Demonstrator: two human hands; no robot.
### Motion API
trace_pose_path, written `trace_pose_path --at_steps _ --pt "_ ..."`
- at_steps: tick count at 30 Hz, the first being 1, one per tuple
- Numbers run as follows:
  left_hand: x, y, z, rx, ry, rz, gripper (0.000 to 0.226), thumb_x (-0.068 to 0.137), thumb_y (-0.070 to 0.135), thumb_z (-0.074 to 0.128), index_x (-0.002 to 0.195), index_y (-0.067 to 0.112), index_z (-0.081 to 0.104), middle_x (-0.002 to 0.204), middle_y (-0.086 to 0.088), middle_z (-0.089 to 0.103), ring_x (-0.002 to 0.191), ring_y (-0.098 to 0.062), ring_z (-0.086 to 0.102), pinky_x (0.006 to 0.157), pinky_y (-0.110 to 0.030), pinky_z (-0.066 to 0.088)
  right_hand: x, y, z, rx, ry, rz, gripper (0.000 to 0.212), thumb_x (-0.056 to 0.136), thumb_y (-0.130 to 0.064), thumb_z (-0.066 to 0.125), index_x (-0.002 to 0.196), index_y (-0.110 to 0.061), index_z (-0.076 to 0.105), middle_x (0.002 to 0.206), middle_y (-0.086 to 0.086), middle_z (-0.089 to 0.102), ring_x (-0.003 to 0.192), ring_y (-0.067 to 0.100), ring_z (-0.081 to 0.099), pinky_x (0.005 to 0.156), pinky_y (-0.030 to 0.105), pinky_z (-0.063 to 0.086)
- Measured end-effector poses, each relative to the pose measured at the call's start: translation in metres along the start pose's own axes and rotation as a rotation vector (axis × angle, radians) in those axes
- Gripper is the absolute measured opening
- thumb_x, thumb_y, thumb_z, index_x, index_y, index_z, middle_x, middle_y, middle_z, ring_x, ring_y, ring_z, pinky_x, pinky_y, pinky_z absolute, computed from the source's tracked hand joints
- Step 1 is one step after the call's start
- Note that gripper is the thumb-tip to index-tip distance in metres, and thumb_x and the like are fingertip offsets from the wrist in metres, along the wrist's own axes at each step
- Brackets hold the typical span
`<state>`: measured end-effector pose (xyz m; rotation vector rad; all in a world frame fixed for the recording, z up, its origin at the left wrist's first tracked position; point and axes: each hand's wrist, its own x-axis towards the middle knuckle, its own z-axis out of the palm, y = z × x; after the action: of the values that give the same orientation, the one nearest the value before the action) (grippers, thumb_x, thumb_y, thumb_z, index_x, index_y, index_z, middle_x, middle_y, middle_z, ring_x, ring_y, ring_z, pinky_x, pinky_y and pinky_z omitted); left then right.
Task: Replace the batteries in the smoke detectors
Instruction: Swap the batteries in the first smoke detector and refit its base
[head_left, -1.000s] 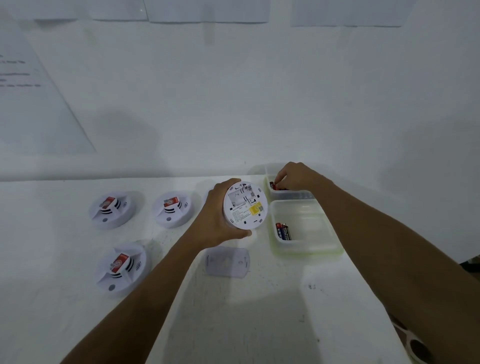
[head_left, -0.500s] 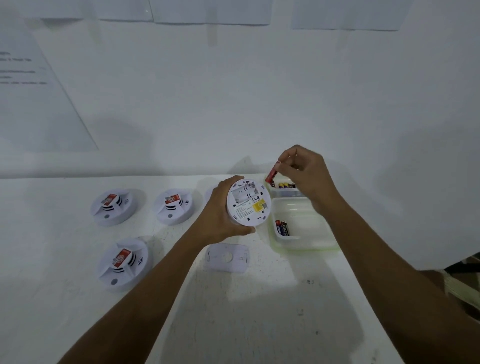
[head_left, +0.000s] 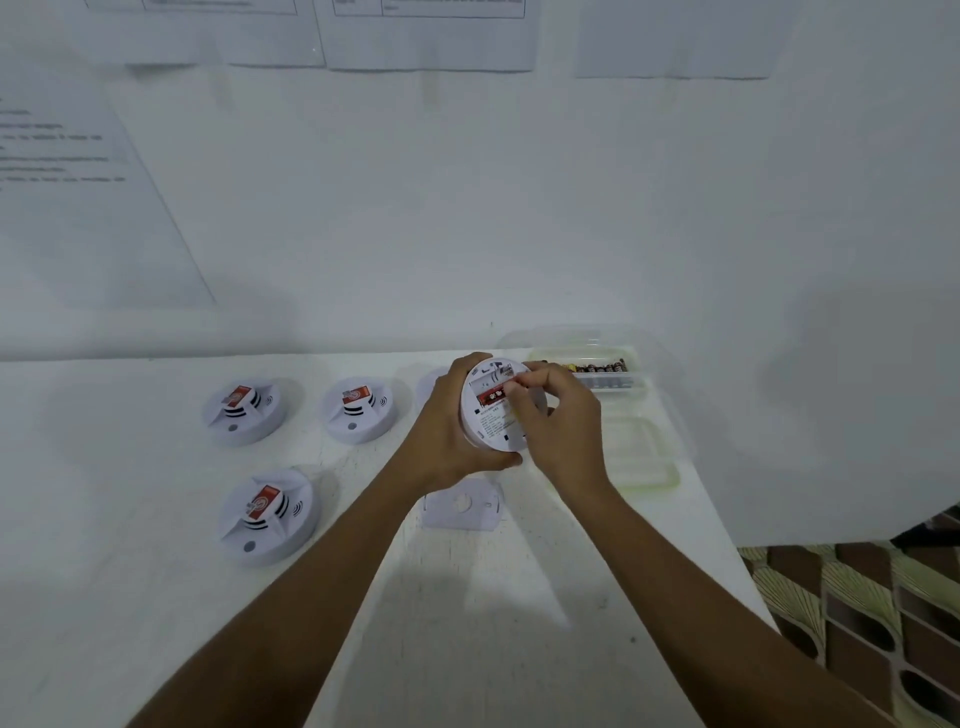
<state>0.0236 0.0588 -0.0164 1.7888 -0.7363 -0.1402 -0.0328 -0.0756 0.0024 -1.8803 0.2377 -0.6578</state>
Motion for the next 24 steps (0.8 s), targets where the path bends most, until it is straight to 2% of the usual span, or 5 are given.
trace_pose_path --at_steps 4,10,13,17,24 --pt "0.001 0.001 -0.004 0.005 0.024 0.037 0.087 0.055 0.062 0.081 0.126 0.033 0.041 0.125 0.012 0.054 0.118 -0.014 0.054 0.097 -0.023 0.046 -0.009 0.002 -0.002 -0.078 0.007 -0.211 0.016 0.094 -0.011 0.061 0.106 -0.005 0.070 0.120 0.002 0.067 0.104 -0.007 0.057 0.087 0.004 0.043" --pt "0.006 0.001 -0.012 0.036 -0.003 0.010 0.096 0.051 0.066 0.081 0.130 0.034 0.037 0.130 0.007 0.050 0.124 -0.020 0.049 0.105 -0.034 0.044 0.005 0.013 -0.013 -0.193 -0.189 -0.311 0.024 0.096 -0.021 0.059 0.114 -0.010 0.072 0.132 0.003 0.061 0.121 0.012 0.057 0.098 0.023 0.048" --pt "0.010 0.001 -0.019 0.088 -0.025 0.029 0.092 0.053 0.038 0.090 0.128 0.038 0.037 0.125 0.013 0.052 0.120 -0.010 0.050 0.094 -0.022 0.048 0.033 0.010 -0.029 -0.120 -0.306 -0.214 0.018 0.096 -0.019 0.061 0.105 -0.016 0.076 0.114 -0.005 0.068 0.102 0.005 0.064 0.083 0.018 0.053" --pt "0.018 -0.004 -0.025 0.120 -0.028 0.028 0.097 0.053 0.025 0.092 0.132 0.033 0.037 0.128 0.014 0.048 0.122 -0.004 0.044 0.096 -0.016 0.043 0.086 0.014 -0.050 -0.098 -0.233 0.052 0.014 0.092 -0.013 0.062 0.101 -0.018 0.072 0.093 0.004 0.074 0.078 0.019 0.071 0.064 0.022 0.050" --pt "0.024 -0.013 -0.029 0.142 -0.028 -0.010 0.094 0.053 0.033 0.091 0.128 0.044 0.035 0.127 0.017 0.047 0.122 -0.004 0.044 0.097 -0.014 0.041 0.151 0.053 -0.043 -0.699 -0.564 0.149 0.024 0.089 -0.015 0.064 0.112 -0.017 0.072 0.110 0.006 0.072 0.094 0.015 0.065 0.074 0.016 0.044"
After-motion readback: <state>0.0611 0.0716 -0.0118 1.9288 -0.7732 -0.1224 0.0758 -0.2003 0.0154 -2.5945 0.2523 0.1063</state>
